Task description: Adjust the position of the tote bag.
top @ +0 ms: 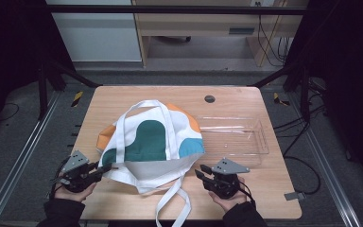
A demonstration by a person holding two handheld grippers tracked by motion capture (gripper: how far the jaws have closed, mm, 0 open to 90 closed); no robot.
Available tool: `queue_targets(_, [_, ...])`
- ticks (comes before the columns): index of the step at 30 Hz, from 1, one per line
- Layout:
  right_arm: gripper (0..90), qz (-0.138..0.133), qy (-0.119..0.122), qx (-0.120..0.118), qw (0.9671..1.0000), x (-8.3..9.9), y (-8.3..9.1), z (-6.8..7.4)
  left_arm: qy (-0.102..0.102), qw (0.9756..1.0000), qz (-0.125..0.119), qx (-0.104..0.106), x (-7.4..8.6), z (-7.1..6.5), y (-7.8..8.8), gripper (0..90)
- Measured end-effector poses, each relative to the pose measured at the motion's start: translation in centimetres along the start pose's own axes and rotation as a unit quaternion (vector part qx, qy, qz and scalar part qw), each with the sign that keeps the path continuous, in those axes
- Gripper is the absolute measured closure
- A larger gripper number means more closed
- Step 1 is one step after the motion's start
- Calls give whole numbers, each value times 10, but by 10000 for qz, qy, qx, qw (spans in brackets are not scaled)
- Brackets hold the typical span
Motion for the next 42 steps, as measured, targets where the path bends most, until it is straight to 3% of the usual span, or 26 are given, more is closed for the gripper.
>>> queue_targets(17, [873,101,140,-190,9997,7,-33,26,-6,10000,21,-24,0,1,0,741])
queue_targets(26, [882,263,294,-317,9987,19,-58,43,4,10000,0,-75,0,2,0,768])
queue_targets(31, [885,419,369,-317,9979,29,-68,47,9,9999,-19,-120,-1,3,0,818])
queue_targets(42, [892,700,447,-277,9962,49,-84,49,71,9998,-54,-149,-3,4,0,828])
Point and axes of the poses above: each handheld gripper's, and its own axes: y roughly backward along the jaws, x roughly out of its underside, z roughly to its left, the point moved 10 cm from there along -y, roughly forward along the jaws, and after that the axes turned 15 degrees about -z, right-handed, at the moved point
